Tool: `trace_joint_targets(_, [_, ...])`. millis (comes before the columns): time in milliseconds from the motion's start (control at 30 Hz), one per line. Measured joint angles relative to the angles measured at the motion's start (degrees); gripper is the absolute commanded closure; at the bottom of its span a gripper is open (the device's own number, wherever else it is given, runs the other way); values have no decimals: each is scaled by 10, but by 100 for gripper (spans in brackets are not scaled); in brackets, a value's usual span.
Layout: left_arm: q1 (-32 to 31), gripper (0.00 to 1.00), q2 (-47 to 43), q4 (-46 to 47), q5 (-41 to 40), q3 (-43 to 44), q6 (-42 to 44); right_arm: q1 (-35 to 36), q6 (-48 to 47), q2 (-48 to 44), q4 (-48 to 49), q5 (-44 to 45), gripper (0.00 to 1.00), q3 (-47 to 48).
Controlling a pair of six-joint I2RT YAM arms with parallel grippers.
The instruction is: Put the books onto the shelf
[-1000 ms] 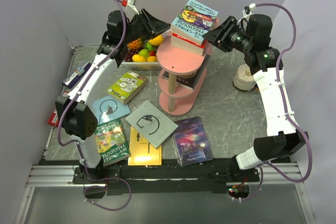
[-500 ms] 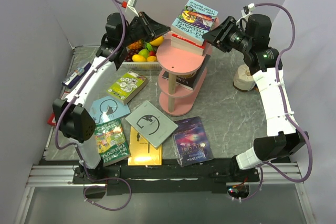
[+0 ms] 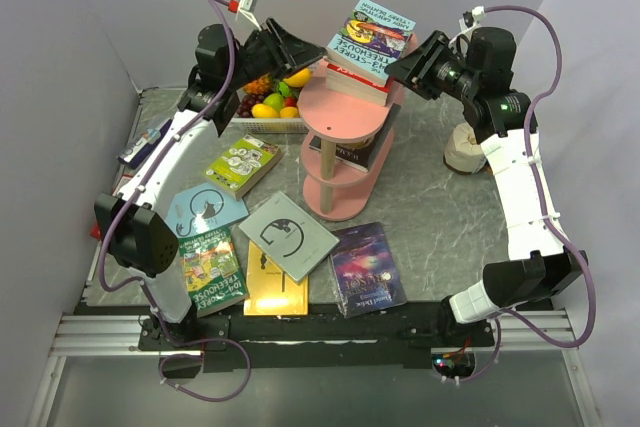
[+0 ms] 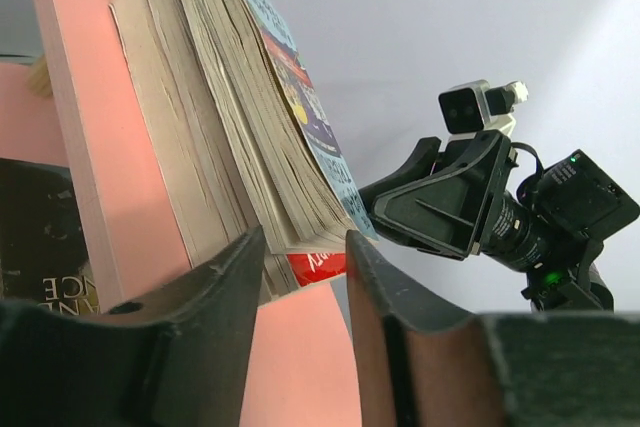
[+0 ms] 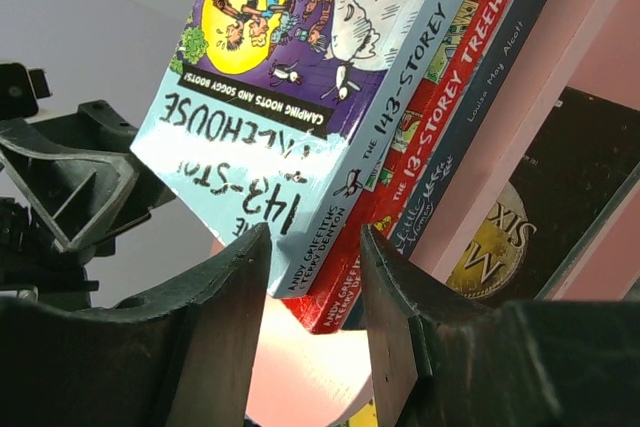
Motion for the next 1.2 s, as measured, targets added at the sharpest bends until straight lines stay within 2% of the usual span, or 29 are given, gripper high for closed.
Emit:
trace_joint_targets(467, [5,44,0,-13,-10,0,12,2,-1,0,-2,4,52,1])
trace_joint_targets(867, [20,44,14,-20,-19,56,12,2,-2,0,-2,4,52,1])
trace_joint_targets(1200, [18,45,74,-34,-18,99,12,2,-3,0,-4,4,52,5])
